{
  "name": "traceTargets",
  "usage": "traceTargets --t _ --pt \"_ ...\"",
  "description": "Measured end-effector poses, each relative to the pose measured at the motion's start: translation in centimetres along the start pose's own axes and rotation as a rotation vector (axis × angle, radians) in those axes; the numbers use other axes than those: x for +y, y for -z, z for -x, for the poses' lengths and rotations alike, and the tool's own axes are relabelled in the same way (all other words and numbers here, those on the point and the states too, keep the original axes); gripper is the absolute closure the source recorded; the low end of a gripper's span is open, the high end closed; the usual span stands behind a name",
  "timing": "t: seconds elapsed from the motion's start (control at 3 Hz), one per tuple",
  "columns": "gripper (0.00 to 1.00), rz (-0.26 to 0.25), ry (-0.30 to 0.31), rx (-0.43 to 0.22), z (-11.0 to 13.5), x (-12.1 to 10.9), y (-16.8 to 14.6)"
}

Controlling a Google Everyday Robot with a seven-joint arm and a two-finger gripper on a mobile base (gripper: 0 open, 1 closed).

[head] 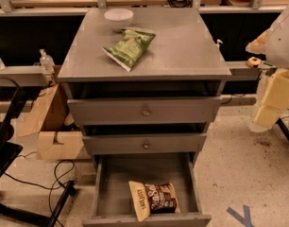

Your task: Pick brown chip bag from bottom drawer and place on counter

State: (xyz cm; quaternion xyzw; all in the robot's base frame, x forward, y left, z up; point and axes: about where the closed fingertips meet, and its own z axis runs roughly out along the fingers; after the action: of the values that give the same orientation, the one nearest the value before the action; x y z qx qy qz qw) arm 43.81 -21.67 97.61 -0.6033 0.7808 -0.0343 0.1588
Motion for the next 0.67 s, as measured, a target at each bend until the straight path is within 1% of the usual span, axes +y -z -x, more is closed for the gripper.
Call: traceTargets --t 0.33,0.67 --pt "0.00 0.000 0.000 0.000 0.0 0.0 0.0" --pt "0.00 0.014 0.010 -0.071 0.2 -0.2 -2.5"
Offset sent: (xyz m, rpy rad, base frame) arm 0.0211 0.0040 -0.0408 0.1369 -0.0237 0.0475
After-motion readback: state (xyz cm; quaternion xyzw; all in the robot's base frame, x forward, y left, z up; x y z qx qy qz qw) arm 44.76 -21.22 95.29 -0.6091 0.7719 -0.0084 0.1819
